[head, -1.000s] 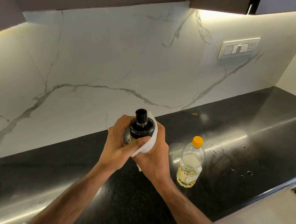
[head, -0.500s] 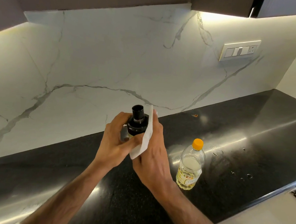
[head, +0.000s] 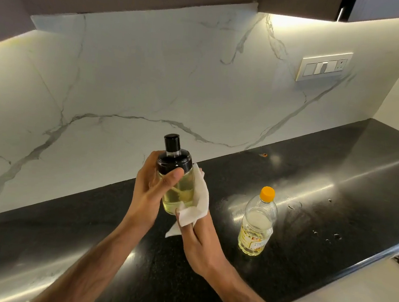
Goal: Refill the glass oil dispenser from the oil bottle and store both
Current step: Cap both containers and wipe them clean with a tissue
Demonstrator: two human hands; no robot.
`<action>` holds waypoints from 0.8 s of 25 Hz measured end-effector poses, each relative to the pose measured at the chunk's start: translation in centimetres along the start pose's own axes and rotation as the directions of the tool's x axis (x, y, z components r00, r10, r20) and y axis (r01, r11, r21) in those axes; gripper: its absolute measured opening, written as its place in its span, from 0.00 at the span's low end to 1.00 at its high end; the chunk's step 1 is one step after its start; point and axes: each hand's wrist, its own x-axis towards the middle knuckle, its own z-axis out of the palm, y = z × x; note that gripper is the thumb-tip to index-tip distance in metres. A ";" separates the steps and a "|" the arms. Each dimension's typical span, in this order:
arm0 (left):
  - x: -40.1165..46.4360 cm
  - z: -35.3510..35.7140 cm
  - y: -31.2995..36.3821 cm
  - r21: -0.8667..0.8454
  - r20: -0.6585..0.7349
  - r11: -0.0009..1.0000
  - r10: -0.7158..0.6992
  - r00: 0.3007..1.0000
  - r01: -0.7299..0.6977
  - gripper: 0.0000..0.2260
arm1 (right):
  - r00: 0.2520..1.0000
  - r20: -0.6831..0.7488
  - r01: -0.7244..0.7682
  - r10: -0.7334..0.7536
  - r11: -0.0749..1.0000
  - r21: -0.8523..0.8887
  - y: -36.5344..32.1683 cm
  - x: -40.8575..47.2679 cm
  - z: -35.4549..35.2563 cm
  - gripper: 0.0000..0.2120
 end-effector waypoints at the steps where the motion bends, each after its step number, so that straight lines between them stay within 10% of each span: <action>1: -0.2 0.4 0.0 -0.053 -0.019 0.999 -0.015 1.000 0.014 0.25 | 1.000 0.005 -0.018 0.018 0.998 0.055 -0.7 0.4 0.1 0.31; 6: -0.2 1.3 0.8 -0.143 -0.054 0.988 0.048 0.997 -0.055 0.27 | 0.997 0.080 0.014 -0.010 0.999 -0.047 -2.7 3.5 -1.0 0.52; 12: 0.2 1.0 1.3 -0.019 -0.077 0.991 0.131 0.988 -0.133 0.27 | 0.994 0.072 0.082 -0.080 0.996 -0.035 0.6 0.6 -0.1 0.35; 16: -0.1 1.7 1.5 0.010 -0.101 0.996 0.094 0.990 -0.094 0.28 | 0.952 -0.020 0.262 -0.307 0.842 -0.471 1.2 1.5 0.1 0.43; 20: -0.2 2.7 1.9 0.015 -0.139 0.998 0.067 0.988 -0.065 0.24 | 0.943 -0.089 0.230 -0.322 0.818 -0.527 -1.2 4.2 -0.6 0.49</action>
